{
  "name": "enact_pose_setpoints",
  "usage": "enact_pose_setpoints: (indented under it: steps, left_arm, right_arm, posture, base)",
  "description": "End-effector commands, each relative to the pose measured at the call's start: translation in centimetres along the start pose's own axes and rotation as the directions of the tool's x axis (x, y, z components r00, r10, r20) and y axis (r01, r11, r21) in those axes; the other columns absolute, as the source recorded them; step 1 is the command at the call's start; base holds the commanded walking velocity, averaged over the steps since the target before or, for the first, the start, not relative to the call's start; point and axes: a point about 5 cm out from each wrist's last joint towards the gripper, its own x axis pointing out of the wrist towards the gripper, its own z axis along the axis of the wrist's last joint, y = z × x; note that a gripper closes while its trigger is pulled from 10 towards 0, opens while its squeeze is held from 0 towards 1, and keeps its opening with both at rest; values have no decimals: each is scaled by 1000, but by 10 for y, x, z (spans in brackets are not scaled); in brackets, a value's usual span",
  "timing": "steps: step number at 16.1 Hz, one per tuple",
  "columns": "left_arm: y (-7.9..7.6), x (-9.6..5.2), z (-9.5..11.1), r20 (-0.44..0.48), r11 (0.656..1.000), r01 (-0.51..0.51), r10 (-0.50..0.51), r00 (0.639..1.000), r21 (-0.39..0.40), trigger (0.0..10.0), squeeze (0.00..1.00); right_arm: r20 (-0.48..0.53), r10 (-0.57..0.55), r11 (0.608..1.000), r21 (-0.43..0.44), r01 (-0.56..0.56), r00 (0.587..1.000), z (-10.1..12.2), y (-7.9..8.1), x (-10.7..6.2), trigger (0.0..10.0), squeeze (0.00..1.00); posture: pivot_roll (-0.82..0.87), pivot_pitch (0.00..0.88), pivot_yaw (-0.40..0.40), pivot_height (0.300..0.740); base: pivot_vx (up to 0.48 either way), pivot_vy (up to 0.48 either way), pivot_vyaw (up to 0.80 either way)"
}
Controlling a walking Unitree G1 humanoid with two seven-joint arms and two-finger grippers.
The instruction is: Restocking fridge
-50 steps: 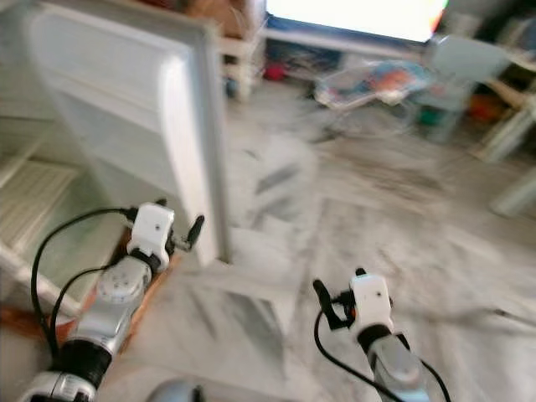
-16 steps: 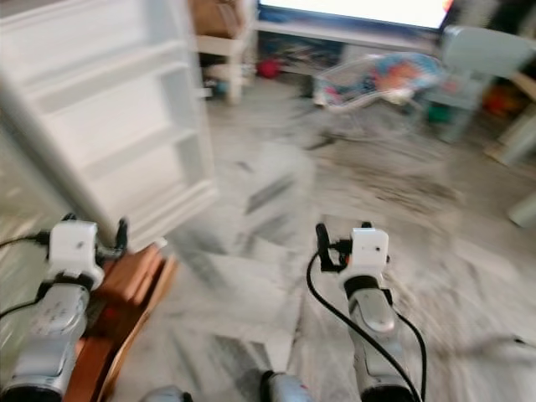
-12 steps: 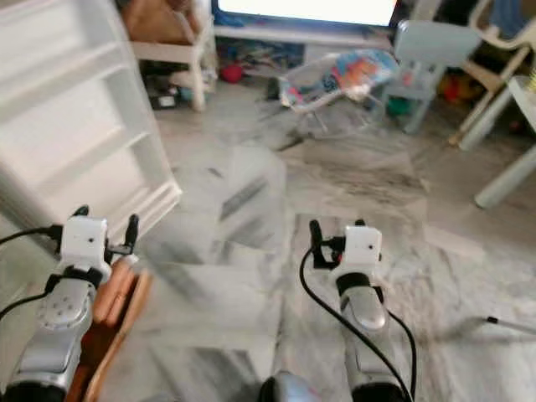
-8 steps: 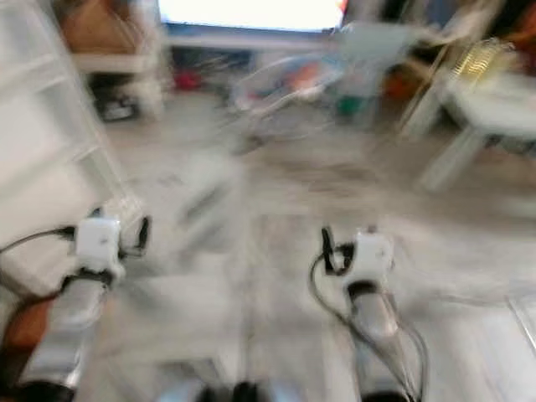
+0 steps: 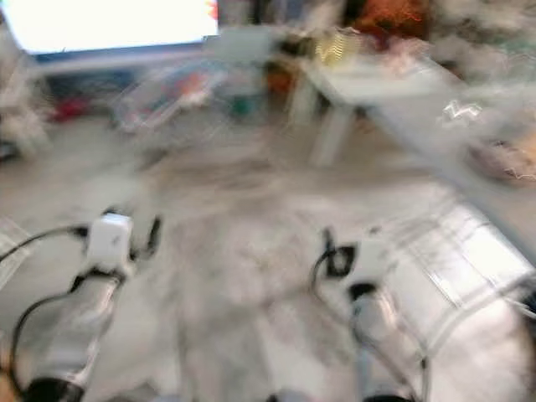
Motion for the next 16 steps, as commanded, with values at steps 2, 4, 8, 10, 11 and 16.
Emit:
enact_pose_setpoints:
  steps: [2, 4, 8, 10, 11, 16]
  left_arm:
    - [-3, 5, 6, 22, 1000, 16, -16, 1000, -14, 10000, 0]
    - [-4, 6, 7, 29, 1000, 19, -19, 999, -9, 10000, 0]
    - [-8, 8, 7, 33, 999, 31, -30, 999, -20, 10000, 0]
    - [-10, 9, 7, 35, 998, 41, -39, 999, -47, 10000, 0]
    - [-13, 9, 7, 42, 995, 63, -60, 997, -73, 10000, 0]
    - [-17, 14, 7, 35, 990, 62, -58, 998, -128, 10000, 0]
  right_arm:
    - [12, -4, 1000, -10, 4, 1000, 3, -2, -1, 10000, 0]
    - [12, -1, 1000, -13, 1, 1000, 4, -1, -1, 10000, 0]
    - [16, 0, 1000, -17, 0, 1000, 5, -2, 0, 10000, 0]
    - [19, -2, 1000, -20, 2, 1000, 5, -2, -1, 10000, 0]
    - [30, -6, 1000, -16, 7, 1000, 7, -3, -3, 10000, 0]
    - [49, 24, 1000, 13, -24, 999, 10, 2, -6, 10000, 0]
  posture:
    - [48, 49, -15, 740]
    - [45, 48, -17, 740]
    - [41, 45, -18, 740]
    - [39, 44, -19, 740]
    - [39, 40, -20, 740]
    - [24, 20, -21, 740]
  base:
    - [459, 0, -800]
    - [429, 0, -800]
    - [421, 61, -800]
    - [390, 278, -800]
    - [375, 296, -800]
    - [361, 313, -560]
